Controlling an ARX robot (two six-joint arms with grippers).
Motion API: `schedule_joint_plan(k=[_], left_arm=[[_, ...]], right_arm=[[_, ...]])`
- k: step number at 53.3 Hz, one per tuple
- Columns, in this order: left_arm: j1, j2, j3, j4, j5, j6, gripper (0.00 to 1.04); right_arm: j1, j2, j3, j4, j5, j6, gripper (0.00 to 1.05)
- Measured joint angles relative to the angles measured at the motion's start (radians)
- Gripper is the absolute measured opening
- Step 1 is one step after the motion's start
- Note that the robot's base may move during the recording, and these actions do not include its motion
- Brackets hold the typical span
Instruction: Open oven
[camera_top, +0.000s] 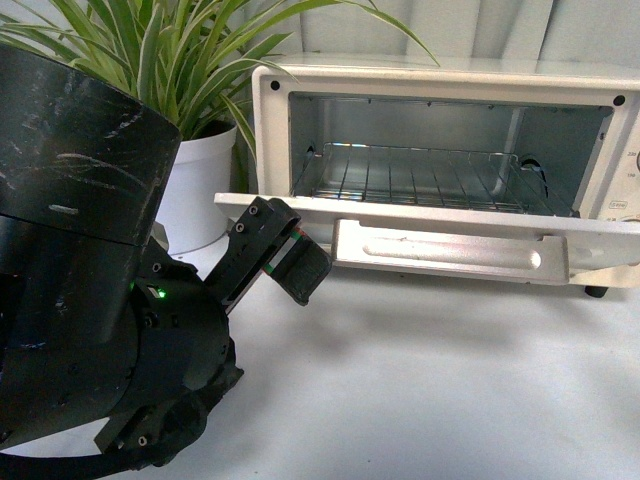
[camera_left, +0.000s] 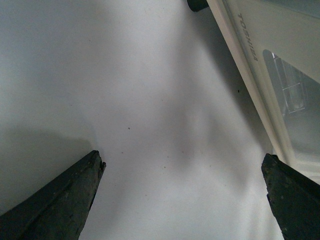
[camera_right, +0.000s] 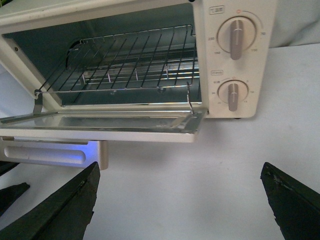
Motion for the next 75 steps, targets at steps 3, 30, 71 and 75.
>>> schedule_joint_plan(k=[3,30,71,75], left_arm=[[0.0,-0.002,0.0,-0.008,-0.011,0.019,0.98],[0.005,-0.016,-0.008,-0.031,-0.06,0.135,0.98],[0.007,-0.053,-0.051,-0.037,-0.111,0.161,0.98],[0.006,-0.057,-0.055,-0.037,-0.121,0.161,0.98]], right_arm=[[-0.017,-0.021,-0.008,-0.009,-0.01,0.001,0.95],[-0.105,-0.066,-0.056,-0.026,-0.071,0.02,0.95],[-0.113,-0.069,-0.055,-0.038,-0.085,0.03,0.95],[-0.116,-0.073,-0.055,-0.043,-0.089,0.033,0.95]])
